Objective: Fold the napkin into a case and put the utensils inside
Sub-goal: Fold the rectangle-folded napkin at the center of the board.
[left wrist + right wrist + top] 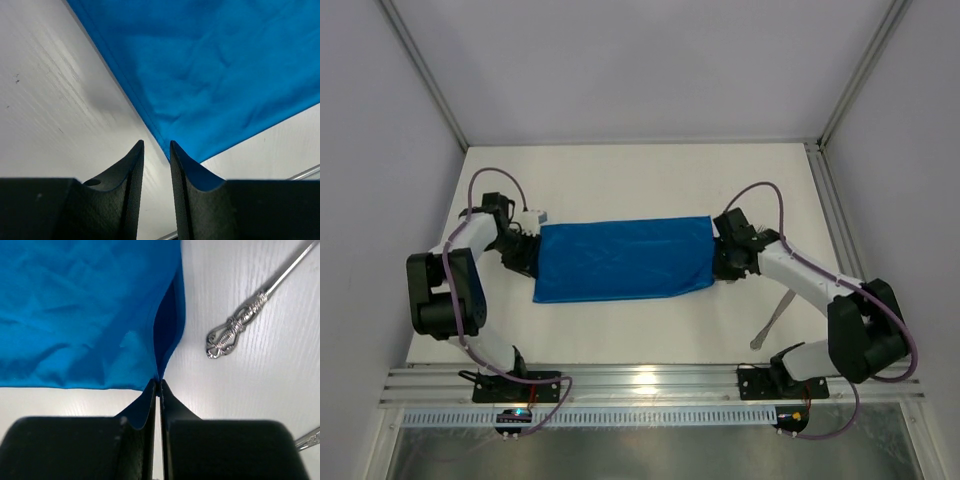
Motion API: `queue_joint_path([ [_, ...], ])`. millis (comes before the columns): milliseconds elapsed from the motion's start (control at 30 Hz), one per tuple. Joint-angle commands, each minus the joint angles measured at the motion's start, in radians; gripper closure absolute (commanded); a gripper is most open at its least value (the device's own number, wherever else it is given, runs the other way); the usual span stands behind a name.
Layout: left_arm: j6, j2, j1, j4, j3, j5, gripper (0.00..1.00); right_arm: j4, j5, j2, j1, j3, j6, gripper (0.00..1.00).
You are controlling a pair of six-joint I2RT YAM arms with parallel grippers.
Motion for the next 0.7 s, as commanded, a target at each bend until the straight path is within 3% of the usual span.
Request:
queue_joint_path([
  [0, -0.045, 0.036, 0.005, 0.033, 0.007, -0.021, 0.71, -0.074, 0.108, 0.094, 0.092, 0.146, -0.059, 0.96],
  [167, -0.048, 0.065, 0.007, 0.043, -0.007, -0.052, 0.73, -0.146, 0.169, 0.298, 0.241, 0.426, -0.093, 0.96],
  [467, -0.032, 0.059, 0.022, 0.052, -0.039, -0.067, 0.77, -0.225, 0.143, 0.748, 0.466, 0.963, -0.156, 0.96],
  [667, -0.019, 0.072, 0.051, 0.051, -0.058, -0.050, 0.79, -0.197, 0.069, 0.909, 0.576, 1.244, -0.227, 0.96],
])
